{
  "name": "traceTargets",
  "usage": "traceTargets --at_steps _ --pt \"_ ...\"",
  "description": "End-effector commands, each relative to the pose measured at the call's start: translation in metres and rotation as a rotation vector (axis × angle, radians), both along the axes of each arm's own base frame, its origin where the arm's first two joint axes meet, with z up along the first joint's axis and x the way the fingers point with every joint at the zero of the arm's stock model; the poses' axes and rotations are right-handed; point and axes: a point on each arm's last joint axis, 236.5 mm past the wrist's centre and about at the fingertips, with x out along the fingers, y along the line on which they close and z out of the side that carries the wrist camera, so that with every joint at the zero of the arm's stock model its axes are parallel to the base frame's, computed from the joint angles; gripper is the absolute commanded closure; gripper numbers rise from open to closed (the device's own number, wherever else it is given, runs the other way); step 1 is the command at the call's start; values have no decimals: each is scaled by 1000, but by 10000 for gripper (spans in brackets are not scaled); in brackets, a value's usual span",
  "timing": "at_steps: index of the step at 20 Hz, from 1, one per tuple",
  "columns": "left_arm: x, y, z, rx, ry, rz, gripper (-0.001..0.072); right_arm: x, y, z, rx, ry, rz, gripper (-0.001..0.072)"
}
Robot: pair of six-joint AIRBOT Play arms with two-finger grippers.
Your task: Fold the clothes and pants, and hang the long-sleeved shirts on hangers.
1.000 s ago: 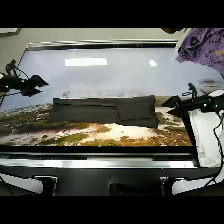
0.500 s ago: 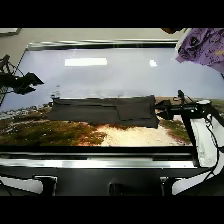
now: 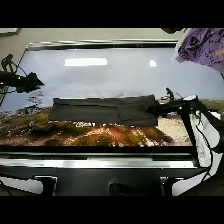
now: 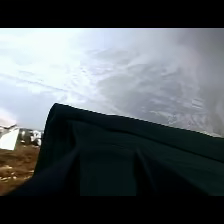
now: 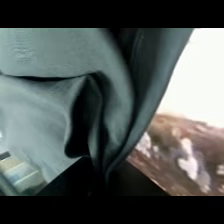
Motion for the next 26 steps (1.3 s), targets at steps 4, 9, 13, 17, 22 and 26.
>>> traceTargets --at_steps 4,9,13,17,22,26 --pt "6 -116 -30 -68 63 -143 692 4 -39 96 -232 40 -38 678" --pt "-5 -276 -83 -179 124 -259 692 -13 -71 171 -404 26 -74 678" --pt "-33 -400 -102 -358 138 -311 693 -19 -82 211 -465 -22 -104 678" --pt "-73 -495 -113 -501 198 -365 692 -20 -83 242 -477 -63 -113 678" --pt "-109 -574 -123 -585 273 -398 692 -23 -82 265 -481 -100 -118 678" --pt "-116 -603 -134 -622 284 -305 693 -26 -79 270 -476 -106 -114 678"
